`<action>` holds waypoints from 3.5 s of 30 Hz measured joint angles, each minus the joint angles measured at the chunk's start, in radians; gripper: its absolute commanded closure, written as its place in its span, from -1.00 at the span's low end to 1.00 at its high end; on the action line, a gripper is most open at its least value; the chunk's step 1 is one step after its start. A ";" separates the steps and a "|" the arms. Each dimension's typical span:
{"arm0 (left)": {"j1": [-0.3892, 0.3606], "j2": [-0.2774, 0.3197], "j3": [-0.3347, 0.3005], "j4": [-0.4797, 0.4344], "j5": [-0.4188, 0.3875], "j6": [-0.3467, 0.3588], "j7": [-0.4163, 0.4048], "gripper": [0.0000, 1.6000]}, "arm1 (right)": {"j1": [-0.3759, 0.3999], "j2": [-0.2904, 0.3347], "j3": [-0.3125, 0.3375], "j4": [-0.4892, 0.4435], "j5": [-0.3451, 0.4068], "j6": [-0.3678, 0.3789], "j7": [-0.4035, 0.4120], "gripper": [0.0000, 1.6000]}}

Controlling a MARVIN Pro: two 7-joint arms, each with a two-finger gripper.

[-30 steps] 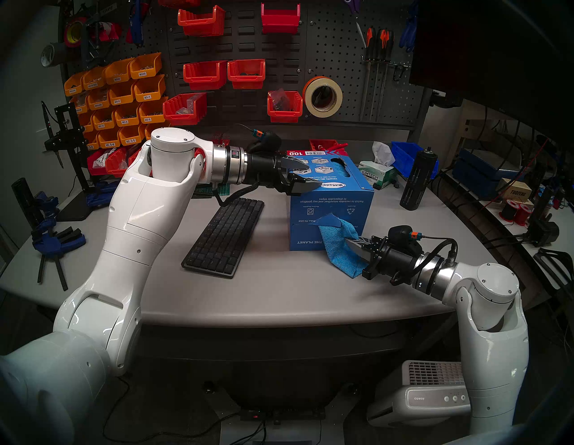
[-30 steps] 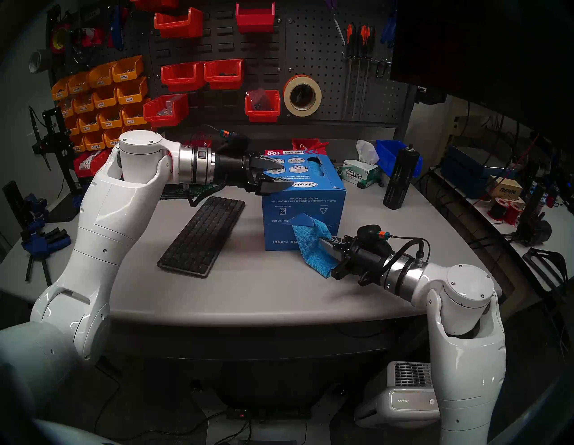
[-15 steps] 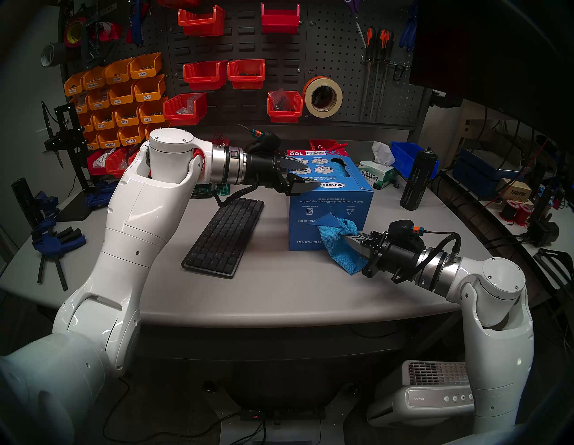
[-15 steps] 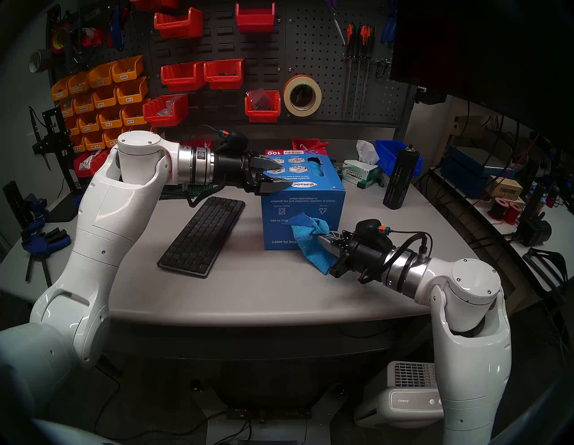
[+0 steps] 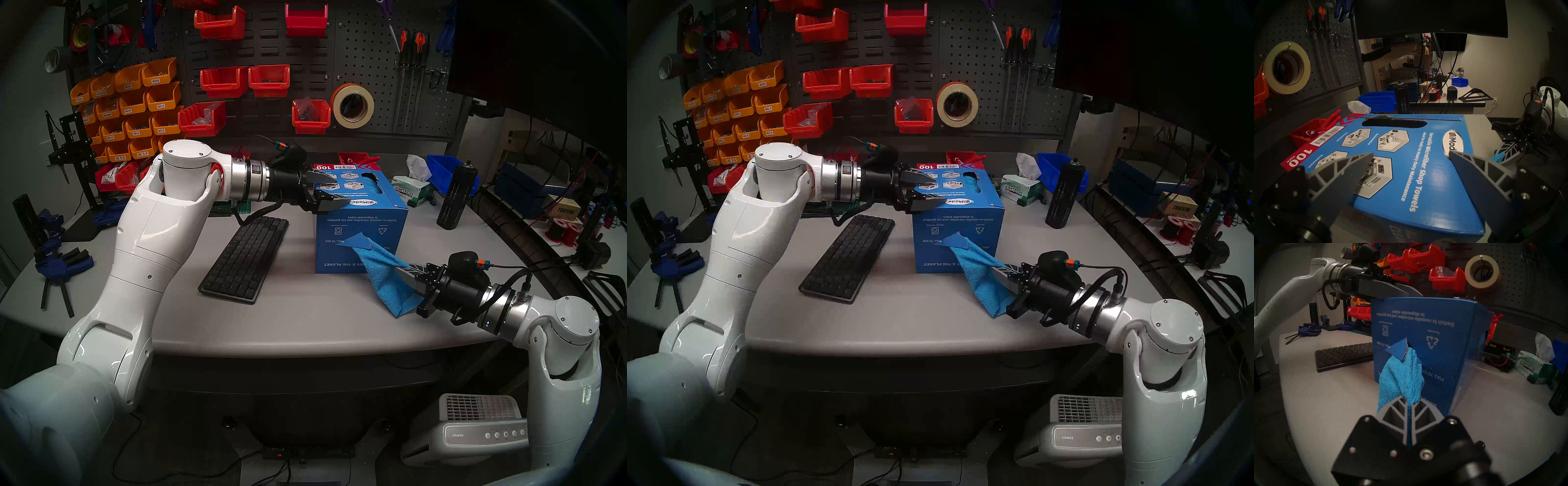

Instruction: Take out a shop towel

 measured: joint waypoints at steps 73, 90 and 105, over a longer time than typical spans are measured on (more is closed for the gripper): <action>0.033 0.024 -0.018 -0.011 -0.052 -0.024 -0.007 -1.00 | 0.153 0.156 0.240 -0.029 0.051 0.040 -0.085 1.00; 0.052 0.026 -0.026 -0.029 -0.064 -0.028 0.018 -1.00 | 0.299 0.319 0.129 0.017 0.112 0.025 -0.205 1.00; 0.017 -0.007 -0.117 -0.056 -0.087 -0.038 0.081 -1.00 | 0.431 0.434 -0.022 0.132 0.175 0.018 -0.274 1.00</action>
